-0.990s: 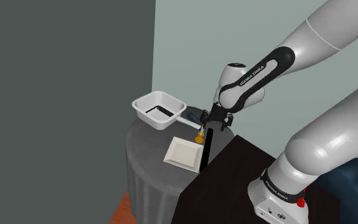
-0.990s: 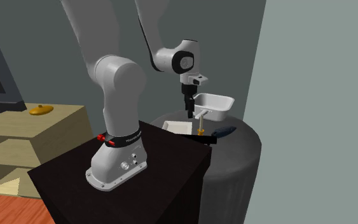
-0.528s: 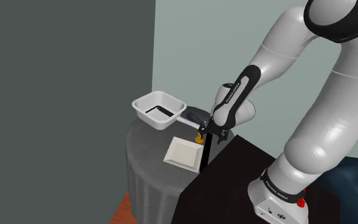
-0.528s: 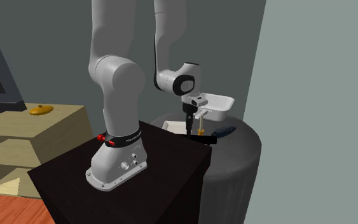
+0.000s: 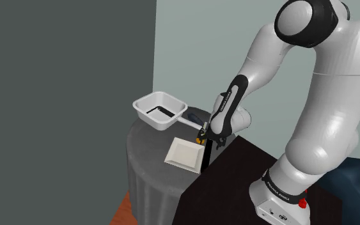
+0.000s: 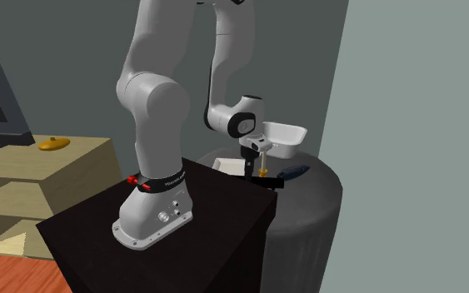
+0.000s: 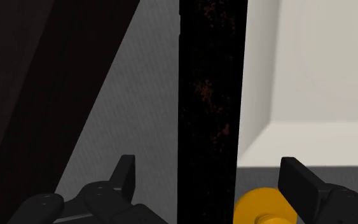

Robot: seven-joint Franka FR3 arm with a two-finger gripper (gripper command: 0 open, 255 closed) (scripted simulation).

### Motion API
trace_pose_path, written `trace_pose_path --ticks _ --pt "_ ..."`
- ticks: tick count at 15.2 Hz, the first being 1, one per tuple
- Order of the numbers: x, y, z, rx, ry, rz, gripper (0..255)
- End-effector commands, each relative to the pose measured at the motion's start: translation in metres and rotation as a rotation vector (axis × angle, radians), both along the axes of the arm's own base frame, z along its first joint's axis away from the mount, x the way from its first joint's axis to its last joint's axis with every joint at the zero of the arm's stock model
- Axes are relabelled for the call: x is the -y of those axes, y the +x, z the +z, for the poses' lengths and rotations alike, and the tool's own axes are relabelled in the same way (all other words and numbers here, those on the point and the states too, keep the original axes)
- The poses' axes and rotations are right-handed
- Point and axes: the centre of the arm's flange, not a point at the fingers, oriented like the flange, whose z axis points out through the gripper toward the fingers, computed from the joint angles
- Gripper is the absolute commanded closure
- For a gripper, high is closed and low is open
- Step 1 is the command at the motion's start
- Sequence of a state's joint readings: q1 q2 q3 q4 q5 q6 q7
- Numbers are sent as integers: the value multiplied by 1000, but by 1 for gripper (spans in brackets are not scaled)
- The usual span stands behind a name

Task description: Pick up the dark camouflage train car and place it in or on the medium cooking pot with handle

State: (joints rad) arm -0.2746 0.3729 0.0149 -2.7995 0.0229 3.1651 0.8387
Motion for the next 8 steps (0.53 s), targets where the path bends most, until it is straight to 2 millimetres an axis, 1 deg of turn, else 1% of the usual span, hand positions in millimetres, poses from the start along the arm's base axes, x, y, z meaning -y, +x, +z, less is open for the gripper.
trace_pose_path --ticks 1,7,8 --pt "0 -1 -4 0 0 0 0" --pt "0 -1 -4 0 0 0 0" --pt "0 -1 -4 0 0 0 255"
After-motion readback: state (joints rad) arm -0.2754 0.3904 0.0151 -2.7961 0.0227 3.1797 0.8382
